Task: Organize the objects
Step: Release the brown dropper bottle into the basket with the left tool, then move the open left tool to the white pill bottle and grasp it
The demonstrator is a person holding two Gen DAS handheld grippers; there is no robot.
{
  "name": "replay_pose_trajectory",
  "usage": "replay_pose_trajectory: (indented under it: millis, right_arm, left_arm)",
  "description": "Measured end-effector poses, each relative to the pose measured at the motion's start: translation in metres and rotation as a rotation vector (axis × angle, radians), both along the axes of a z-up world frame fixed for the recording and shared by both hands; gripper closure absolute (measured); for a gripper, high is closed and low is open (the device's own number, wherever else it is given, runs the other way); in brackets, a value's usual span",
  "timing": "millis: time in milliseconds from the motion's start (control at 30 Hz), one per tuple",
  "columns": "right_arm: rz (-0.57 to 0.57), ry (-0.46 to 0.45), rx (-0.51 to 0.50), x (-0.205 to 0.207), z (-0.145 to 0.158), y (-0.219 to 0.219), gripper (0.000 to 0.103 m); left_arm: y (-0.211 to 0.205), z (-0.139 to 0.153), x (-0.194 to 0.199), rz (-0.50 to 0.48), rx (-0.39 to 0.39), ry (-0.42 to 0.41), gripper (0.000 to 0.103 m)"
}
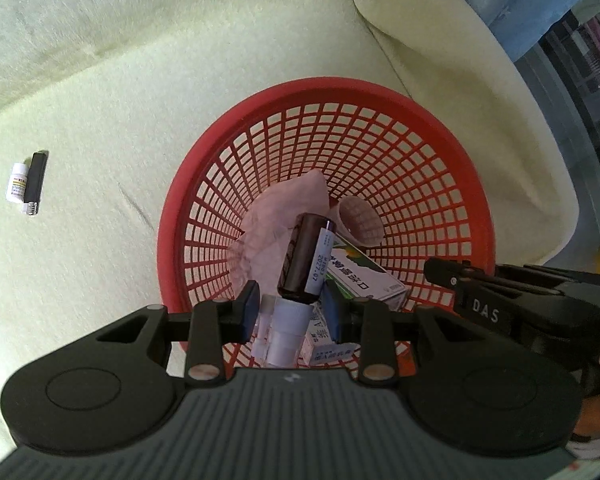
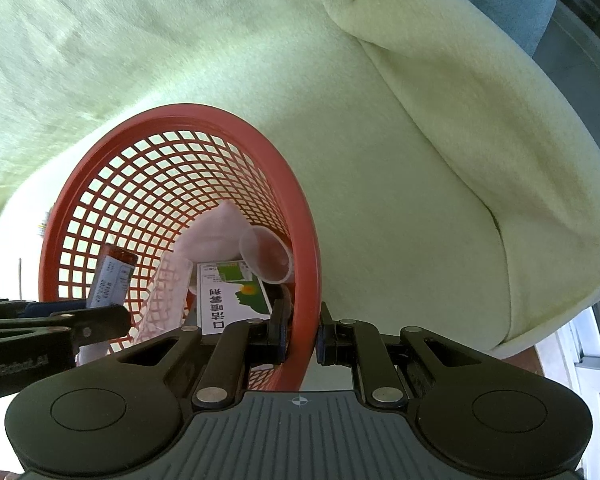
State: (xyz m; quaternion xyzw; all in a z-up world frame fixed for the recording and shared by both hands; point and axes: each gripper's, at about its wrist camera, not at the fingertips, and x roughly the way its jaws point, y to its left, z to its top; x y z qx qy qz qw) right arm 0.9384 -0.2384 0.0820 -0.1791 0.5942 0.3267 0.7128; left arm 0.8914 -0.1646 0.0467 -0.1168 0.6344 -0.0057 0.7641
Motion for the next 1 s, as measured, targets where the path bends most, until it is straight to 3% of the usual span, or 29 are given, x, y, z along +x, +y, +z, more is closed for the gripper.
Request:
replay_pose_trajectory:
  millis: [300, 367, 433, 767, 1000]
  right_arm:
    - [0.001, 0.002, 0.003, 0.001, 0.000, 0.000, 0.093]
    - [-0.001, 0.002, 0.003, 0.001, 0.001, 0.000, 0.093]
    - [0.000, 0.003, 0.002, 0.001, 0.000, 0.000, 0.093]
    - [-0.003, -0.002, -0.002, -0.001, 0.001, 0.002, 0.093]
    - [-0.007, 0.000, -0.009, 0.001, 0.001, 0.003, 0.093]
  left_arm:
    - [-0.008, -0.004, 0.004, -0.008, 0.016, -0.004, 0.074]
    - [-0.009, -0.002, 0.005, -0.014, 0.012, -0.016, 0.067]
    - [-0.009, 0.001, 0.005, -0.010, 0.013, -0.027, 0.051]
    - [-0.004, 0.016, 0.001, -0.004, 0.016, -0.063, 0.050]
    - [0.031, 0.041, -0.019, 0.016, 0.015, -0.166, 0.050]
